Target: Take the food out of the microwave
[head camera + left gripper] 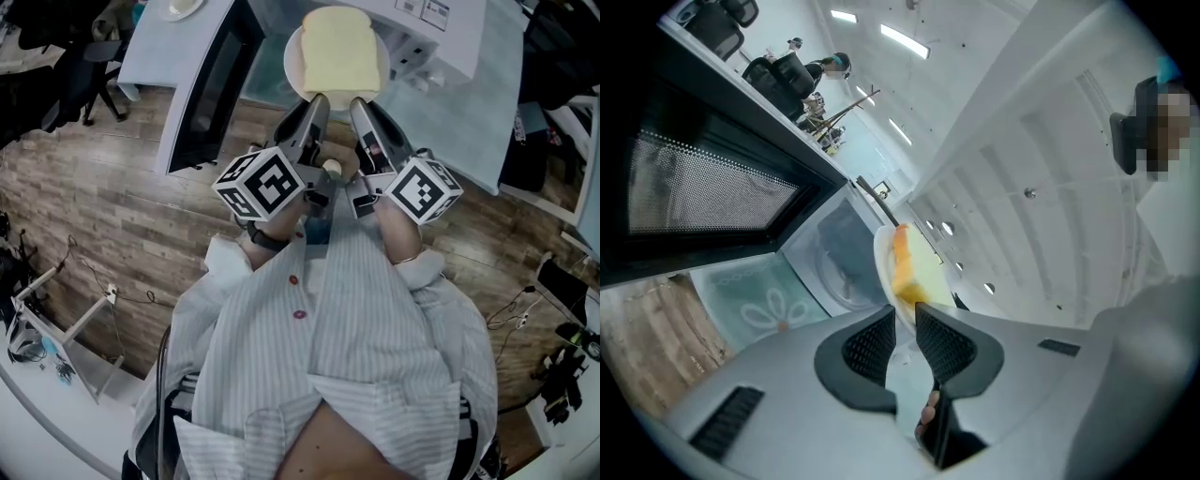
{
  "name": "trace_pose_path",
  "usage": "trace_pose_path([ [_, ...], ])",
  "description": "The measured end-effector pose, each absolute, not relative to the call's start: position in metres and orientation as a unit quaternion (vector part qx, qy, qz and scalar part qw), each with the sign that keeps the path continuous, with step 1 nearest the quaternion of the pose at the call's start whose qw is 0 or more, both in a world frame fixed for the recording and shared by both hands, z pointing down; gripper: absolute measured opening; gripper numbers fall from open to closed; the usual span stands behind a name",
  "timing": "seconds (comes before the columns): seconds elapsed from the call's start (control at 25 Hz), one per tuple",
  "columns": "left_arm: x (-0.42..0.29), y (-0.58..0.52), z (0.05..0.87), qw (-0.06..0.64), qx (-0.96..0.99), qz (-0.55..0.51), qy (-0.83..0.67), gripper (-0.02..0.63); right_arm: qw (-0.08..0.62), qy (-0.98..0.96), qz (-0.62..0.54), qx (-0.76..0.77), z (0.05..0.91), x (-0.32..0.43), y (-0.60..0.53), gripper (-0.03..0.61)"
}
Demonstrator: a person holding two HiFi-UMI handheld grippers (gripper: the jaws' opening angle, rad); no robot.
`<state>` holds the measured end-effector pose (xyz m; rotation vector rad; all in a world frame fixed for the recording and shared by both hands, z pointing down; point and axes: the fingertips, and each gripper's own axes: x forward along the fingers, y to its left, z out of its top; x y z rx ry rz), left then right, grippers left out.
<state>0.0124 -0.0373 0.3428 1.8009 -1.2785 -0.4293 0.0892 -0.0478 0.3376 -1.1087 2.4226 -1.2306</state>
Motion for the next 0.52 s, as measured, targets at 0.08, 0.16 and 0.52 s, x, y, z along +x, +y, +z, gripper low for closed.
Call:
trace_pose_path([
  [0.08, 0.0128, -0.0383, 0.3432, 0.431, 0.723, -0.172, -0.513, 0.074, 0.102, 0.821, -0.418, -0.374, 0.3377, 0.0894, -0.0484, 0.081],
  [0.16, 0.013, -0.0404, 0.3456, 0.431, 0.722, -0.173, -0.513, 0.074, 0.103, 0.821, -0.419, -0.374, 0.3395, 0.0897, -0.0506, 0.081],
  [0.52, 0.0171, -0.046, 0.3473, 0.431, 0.723, -0.172, -0.511, 0.074, 0.107, 0.822, -0.42, -0.371, 0.3407, 0.0926, -0.0556, 0.08],
])
